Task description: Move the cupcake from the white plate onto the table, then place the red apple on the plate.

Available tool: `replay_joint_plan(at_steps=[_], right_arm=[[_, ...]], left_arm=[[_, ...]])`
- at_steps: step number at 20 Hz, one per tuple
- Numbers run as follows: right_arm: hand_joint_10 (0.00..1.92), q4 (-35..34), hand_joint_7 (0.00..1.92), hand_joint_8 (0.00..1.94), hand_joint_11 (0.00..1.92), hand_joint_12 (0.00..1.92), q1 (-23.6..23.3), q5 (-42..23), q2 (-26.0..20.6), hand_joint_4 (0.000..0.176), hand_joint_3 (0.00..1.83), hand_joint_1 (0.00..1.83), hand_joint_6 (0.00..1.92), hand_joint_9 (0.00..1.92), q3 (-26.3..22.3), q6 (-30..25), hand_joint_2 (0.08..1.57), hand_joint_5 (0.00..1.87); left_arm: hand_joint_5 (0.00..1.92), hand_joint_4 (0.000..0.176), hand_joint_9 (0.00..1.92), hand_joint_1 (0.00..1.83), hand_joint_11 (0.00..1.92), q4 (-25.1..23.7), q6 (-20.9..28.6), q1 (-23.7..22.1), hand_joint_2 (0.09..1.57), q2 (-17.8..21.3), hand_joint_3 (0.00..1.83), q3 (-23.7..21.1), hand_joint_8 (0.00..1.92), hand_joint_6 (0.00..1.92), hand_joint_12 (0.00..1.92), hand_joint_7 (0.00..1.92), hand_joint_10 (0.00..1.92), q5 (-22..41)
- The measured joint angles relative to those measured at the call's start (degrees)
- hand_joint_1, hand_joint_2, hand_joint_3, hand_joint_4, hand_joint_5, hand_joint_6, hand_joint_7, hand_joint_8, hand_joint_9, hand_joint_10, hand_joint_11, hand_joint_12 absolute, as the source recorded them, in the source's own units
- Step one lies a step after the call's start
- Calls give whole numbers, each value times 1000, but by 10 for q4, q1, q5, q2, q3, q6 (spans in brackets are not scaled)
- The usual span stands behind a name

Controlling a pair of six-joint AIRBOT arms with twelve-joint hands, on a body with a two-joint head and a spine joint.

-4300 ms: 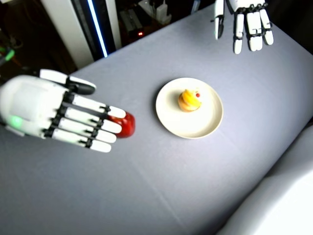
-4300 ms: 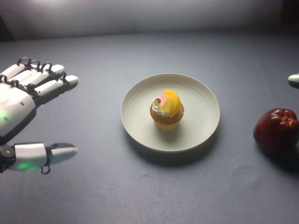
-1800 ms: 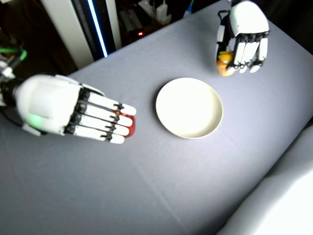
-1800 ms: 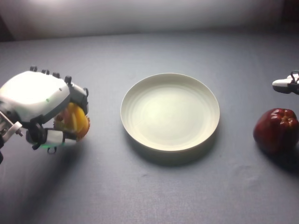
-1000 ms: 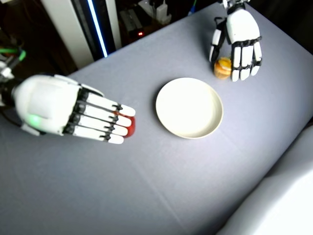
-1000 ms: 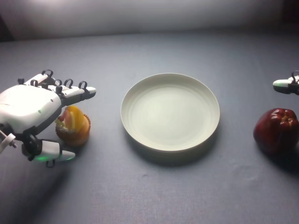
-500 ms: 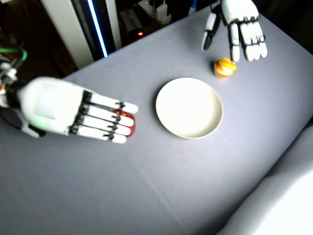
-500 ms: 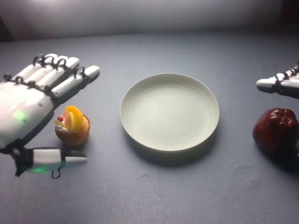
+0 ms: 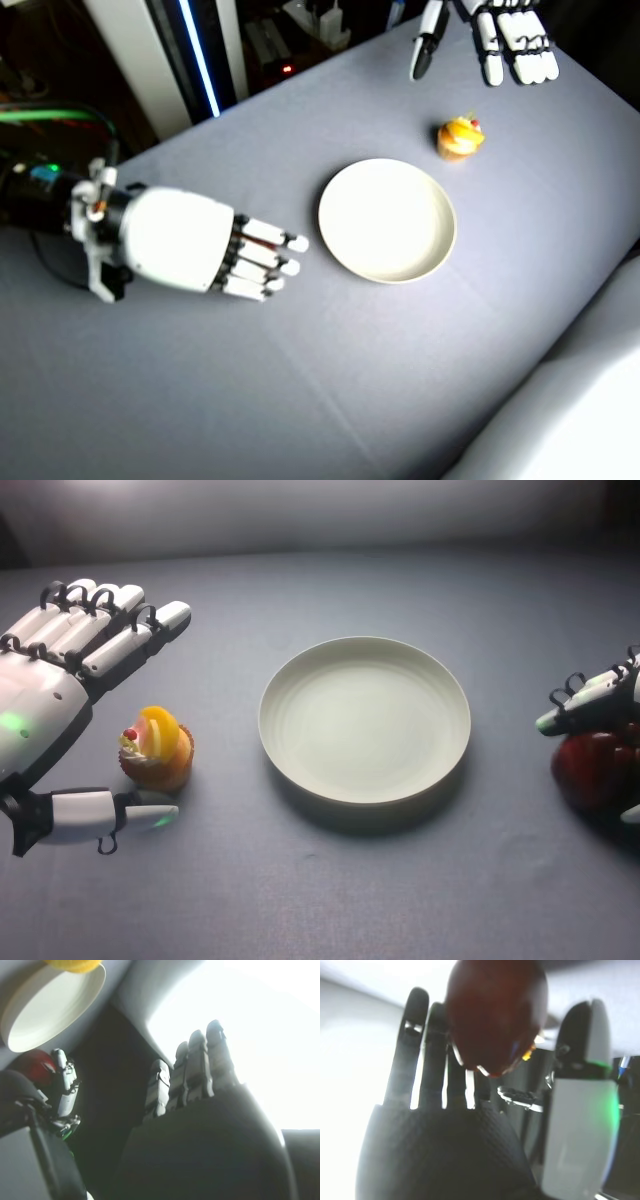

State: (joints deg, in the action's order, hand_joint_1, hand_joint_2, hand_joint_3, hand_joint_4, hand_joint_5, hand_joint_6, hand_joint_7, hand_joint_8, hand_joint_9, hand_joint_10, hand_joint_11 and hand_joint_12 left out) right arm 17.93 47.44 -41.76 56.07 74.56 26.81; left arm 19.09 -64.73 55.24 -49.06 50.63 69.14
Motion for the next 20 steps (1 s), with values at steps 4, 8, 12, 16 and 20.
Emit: replay_joint_plan(at_steps=[4, 8, 12, 16, 20], right_arm=[[1204, 16, 875, 1397, 877, 1300, -42, -6, 5, 0, 0, 1247, 871, 928, 0, 1, 1171, 925], [1346, 20, 901, 1221, 830, 1381, -113, -45, 64, 0, 0, 1350, 863, 896, 29, 1, 1143, 938], [1177, 70, 1135, 795, 775, 1249, -175, -9, 146, 0, 0, 1390, 546, 962, 75, -23, 1059, 1145], [1074, 105, 1208, 618, 753, 1294, -198, 49, 206, 0, 0, 1399, 504, 1070, 119, -38, 1030, 1157], [471, 129, 1137, 879, 809, 1138, -210, 103, 240, 0, 5, 1273, 936, 1071, 137, -39, 1094, 901]], left_arm=[[0, 175, 0, 788, 0, 3, 13, 11, 824, 0, 0, 0, 0, 0, 0, 0, 0, 3], [0, 176, 0, 775, 0, -1, 19, 11, 838, 0, 4, -1, 0, 0, 0, 0, 0, 14], [0, 176, 0, 753, 0, -9, 29, 14, 843, 0, 6, -5, 0, 0, 0, 0, 0, 25], [0, 176, 0, 766, 0, -13, 31, 14, 838, 0, 2, -5, 0, 0, 0, 0, 0, 26], [0, 176, 0, 779, 0, -21, 32, 12, 838, 0, 1, -5, 0, 0, 0, 0, 0, 26]])
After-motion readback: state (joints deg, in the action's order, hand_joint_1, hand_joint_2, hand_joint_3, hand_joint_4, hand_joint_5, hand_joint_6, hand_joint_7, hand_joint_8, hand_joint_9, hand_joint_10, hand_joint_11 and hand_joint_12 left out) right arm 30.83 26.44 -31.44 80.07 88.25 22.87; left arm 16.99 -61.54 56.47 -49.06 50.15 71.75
